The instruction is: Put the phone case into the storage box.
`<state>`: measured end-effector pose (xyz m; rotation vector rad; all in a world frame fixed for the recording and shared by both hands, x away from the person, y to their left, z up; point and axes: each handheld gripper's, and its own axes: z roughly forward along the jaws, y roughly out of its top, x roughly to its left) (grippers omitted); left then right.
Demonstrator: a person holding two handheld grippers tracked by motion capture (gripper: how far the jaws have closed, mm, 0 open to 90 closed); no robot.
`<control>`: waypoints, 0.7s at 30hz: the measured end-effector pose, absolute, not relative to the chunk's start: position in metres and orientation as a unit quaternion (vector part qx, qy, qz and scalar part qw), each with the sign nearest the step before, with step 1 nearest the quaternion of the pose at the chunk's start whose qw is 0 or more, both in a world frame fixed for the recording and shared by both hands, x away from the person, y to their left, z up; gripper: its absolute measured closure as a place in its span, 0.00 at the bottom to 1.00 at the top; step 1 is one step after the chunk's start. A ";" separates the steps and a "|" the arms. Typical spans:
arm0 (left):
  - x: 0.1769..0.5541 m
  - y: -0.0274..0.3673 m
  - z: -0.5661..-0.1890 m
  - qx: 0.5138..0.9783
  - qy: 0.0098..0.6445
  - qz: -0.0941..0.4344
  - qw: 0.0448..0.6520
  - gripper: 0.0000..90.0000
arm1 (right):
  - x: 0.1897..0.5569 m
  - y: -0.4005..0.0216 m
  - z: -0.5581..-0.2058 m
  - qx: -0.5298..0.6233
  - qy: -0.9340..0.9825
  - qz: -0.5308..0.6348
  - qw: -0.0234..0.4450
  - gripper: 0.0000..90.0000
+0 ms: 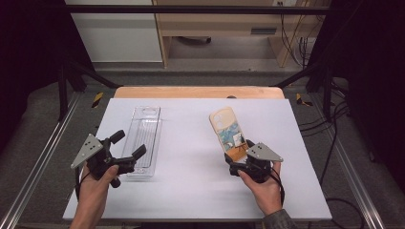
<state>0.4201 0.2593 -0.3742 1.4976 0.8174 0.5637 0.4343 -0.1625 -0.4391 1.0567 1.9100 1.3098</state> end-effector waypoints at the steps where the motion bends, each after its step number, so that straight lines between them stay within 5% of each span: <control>1: 0.421 0.257 -0.374 0.653 0.356 0.244 0.622 0.01 | 0.434 -0.162 -0.439 0.397 0.716 0.492 0.294 0.13; 21: 0.434 0.208 -0.371 0.690 0.329 0.217 0.607 0.01 | 0.433 -0.161 -0.439 0.393 0.715 0.496 0.298 0.13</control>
